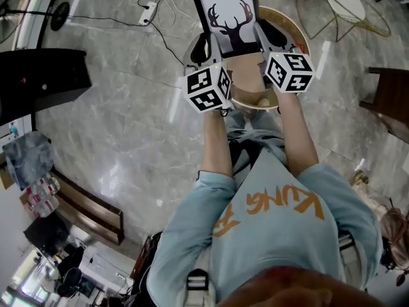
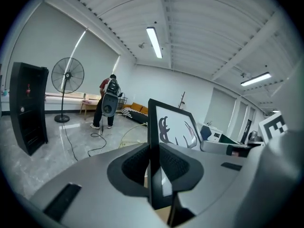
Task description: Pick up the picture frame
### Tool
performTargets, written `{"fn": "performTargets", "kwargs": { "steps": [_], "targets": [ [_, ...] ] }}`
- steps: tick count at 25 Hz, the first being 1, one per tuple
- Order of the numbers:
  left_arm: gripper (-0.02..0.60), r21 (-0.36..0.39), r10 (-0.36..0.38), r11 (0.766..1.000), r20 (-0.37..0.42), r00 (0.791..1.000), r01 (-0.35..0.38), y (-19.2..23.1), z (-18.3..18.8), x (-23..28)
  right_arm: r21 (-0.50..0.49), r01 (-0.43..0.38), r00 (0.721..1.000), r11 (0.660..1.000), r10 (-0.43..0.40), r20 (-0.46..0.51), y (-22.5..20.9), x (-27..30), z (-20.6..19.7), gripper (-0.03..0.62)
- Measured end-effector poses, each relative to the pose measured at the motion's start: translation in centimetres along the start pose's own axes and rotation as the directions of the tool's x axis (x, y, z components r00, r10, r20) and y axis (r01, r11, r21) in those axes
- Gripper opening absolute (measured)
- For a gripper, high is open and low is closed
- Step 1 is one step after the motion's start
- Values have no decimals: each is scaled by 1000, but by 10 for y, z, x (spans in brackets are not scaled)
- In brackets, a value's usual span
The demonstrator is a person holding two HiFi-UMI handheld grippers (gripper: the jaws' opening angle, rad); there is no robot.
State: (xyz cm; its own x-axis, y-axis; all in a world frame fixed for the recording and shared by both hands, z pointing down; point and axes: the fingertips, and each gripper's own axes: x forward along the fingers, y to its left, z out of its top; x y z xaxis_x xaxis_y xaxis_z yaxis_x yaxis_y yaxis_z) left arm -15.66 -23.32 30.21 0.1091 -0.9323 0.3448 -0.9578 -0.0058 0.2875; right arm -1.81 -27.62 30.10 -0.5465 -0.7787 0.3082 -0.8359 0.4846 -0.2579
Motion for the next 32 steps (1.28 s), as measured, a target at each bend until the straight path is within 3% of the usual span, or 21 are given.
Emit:
{"fn": "performTargets", "kwargs": {
  "steps": [7,14,19,32],
  "targets": [
    [79,74,-48,997,143,989,37,-27,76,-26,-75,-20,990,997,30,137,19,-26,78,67],
    [80,137,-102,988,266,958,68,-45,134,-50,-141,-20,962,990,58,266,38,-51,138,69],
    [80,167,-123,983,299,946,75,-59,147,-58,-151,-19,950,988,65,305,37,-63,154,67],
    [80,197,-152,976,309,939,93,-66,149,-74,-179,2,942,984,58,332,45,-83,157,69]
  ]
}}
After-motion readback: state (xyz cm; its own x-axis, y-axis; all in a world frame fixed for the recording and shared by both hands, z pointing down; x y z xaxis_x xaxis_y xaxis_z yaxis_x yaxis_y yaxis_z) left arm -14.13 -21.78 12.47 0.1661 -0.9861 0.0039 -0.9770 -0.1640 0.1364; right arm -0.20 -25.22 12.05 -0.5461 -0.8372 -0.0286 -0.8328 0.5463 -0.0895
